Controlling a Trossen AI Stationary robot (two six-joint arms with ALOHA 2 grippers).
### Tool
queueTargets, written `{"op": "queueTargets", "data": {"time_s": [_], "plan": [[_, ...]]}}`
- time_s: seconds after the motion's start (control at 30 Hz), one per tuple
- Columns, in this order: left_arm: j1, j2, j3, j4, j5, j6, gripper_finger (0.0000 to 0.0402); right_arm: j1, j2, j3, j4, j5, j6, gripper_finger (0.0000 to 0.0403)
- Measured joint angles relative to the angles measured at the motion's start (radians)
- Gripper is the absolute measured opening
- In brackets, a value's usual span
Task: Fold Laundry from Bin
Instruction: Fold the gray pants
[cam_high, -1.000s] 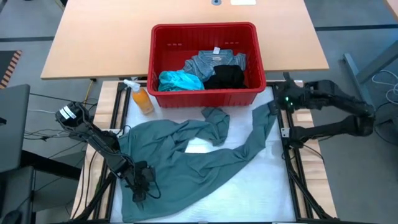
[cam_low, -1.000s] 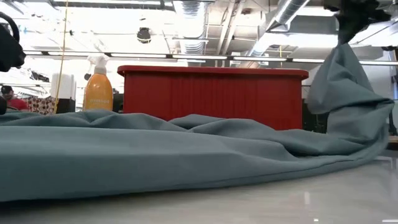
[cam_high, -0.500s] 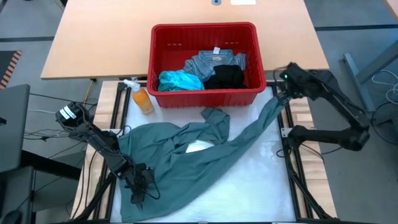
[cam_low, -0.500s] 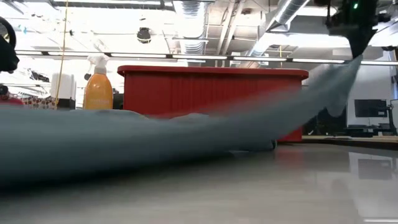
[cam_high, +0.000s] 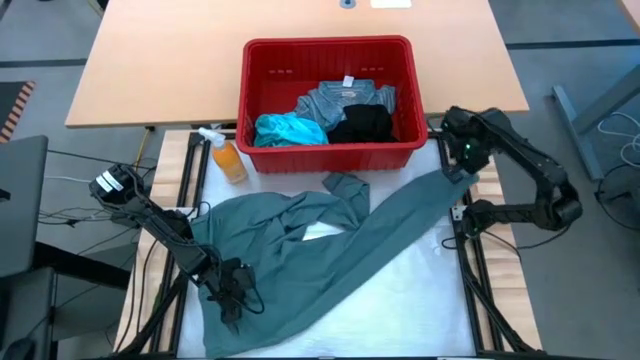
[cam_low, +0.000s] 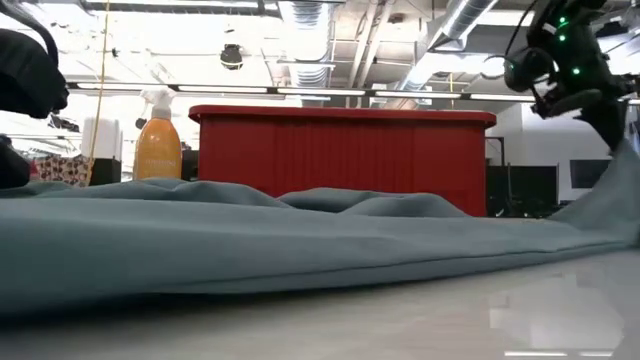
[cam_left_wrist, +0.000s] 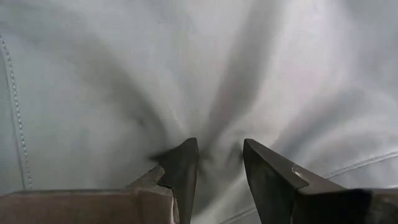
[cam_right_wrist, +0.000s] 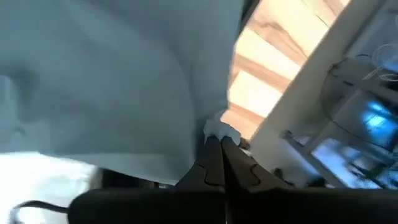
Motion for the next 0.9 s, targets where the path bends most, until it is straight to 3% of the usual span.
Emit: {"op": "queueTargets", "data": {"time_s": [0.13,0.37,0.57,0.73,0.8,0.9], "plan": [[0.005,0.000,0.001,-0.001,0.005,0.009,0.0125,-0.003,-0.013,-0.047,0.004,0.001,-0.034,0.0028],[0.035,0.000,0.001,-0.002,0.054,0.003,0.0125,-0.003,-0.026,-0.042,0.001,0.000,-0.067,0.0110],[0.065,-0.010,0.001,-0.012,0.068,-0.018,0.0125,-0.003,-0.027,0.079,0.004,0.001,-0.094,0.0171],[0.089,-0.076,0.001,-0.035,0.072,-0.049,0.0125,0.007,-0.027,0.208,0.005,0.000,-0.094,0.0186],[0.092,-0.115,0.001,-0.035,0.052,-0.050,0.0125,0.026,-0.028,0.250,0.004,-0.036,-0.094,0.0185],[0.100,-0.196,0.001,-0.033,-0.034,-0.034,0.0125,0.062,-0.045,0.290,0.007,-0.176,-0.096,0.0180]]}}
